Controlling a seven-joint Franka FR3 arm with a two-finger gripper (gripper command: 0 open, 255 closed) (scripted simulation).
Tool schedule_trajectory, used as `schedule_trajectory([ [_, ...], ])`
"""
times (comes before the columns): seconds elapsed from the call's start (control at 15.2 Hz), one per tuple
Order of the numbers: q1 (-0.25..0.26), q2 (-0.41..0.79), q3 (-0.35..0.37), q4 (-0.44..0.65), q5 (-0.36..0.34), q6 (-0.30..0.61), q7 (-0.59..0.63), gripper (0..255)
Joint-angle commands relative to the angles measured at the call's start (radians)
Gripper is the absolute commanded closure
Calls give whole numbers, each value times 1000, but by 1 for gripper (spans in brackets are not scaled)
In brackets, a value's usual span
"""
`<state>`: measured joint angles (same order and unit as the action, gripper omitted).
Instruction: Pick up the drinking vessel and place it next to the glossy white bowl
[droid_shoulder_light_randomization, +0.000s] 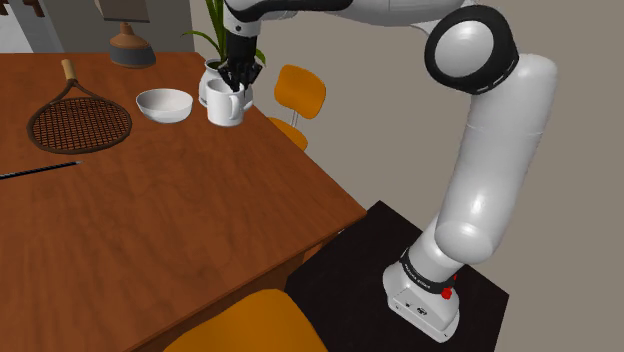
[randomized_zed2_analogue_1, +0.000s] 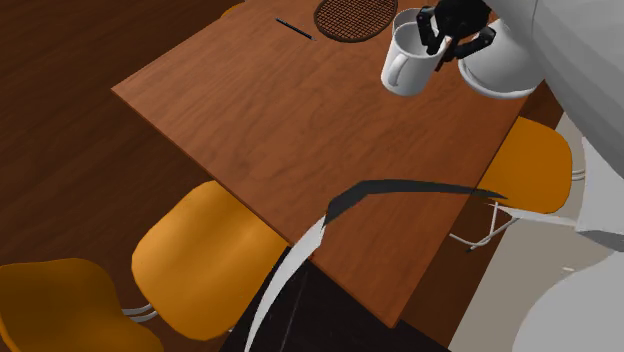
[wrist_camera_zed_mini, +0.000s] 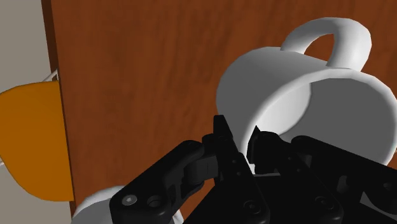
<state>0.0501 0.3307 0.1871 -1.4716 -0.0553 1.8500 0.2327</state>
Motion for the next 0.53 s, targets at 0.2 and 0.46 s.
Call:
schedule_trajectory([
  [0.2, 27, 275, -14, 416, -36, -141, -12, 255],
  [0.46, 49, 434, -25, 650, -49, -216, -23, 255],
])
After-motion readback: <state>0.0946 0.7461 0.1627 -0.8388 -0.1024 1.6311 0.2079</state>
